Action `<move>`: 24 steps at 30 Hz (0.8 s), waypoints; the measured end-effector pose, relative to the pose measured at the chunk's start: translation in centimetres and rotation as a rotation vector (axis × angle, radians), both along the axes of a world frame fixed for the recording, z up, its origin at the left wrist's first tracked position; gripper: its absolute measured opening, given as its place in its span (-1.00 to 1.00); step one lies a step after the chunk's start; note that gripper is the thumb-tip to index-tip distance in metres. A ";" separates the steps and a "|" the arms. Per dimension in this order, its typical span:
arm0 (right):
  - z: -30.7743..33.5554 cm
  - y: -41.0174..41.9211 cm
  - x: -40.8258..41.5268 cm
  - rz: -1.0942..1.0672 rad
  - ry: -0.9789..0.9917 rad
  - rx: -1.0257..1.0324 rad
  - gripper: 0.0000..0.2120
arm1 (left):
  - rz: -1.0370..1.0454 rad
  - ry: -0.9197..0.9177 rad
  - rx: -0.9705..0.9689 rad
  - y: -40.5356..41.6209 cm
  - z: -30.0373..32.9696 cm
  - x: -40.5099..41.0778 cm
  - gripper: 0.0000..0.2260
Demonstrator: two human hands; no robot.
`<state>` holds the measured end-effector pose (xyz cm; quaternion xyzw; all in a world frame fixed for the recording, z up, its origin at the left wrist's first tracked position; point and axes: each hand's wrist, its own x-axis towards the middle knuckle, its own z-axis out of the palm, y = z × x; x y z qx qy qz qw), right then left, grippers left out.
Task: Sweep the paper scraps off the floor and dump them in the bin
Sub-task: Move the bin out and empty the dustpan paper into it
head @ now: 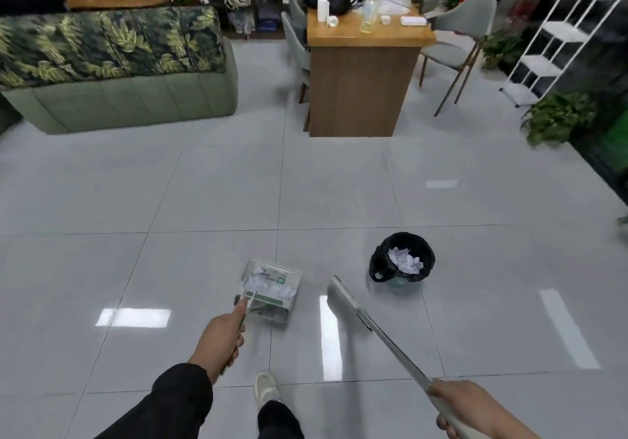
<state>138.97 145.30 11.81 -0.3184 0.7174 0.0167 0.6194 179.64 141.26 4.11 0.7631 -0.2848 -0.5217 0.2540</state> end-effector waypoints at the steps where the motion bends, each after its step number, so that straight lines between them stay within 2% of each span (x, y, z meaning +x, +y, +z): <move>1: -0.1 1.5 -1.6 -0.085 -0.016 0.003 -0.78 | -0.030 -0.023 -0.007 0.7 0.9 -1.9 -0.44; 2: -1.2 1.3 -1.6 -0.114 -0.045 0.028 -0.76 | -0.021 -0.046 -0.035 0.7 1.1 -1.6 -0.44; 4: -0.1 5.9 -6.6 -0.337 -0.108 0.014 -0.77 | -0.122 -0.081 -0.077 1.9 3.3 -7.8 -0.45; 8: -0.9 8.7 -10.6 -0.677 -0.233 0.025 -0.83 | -0.193 -0.097 -0.140 1.8 5.6 -13.7 -0.43; 11: -0.2 10.3 -13.3 -0.865 -0.319 0.004 -0.85 | -0.318 -0.131 -0.164 1.8 7.1 -18.2 -0.41; 15: 1.2 10.7 -16.7 -1.125 -0.498 -0.015 -0.80 | -0.553 -0.290 -0.234 0.8 9.3 -24.5 -0.44; 24: 1.8 10.3 -21.9 -1.164 -0.543 -0.055 -0.75 | -0.965 -0.696 -0.355 -2.5 10.5 -36.3 -0.42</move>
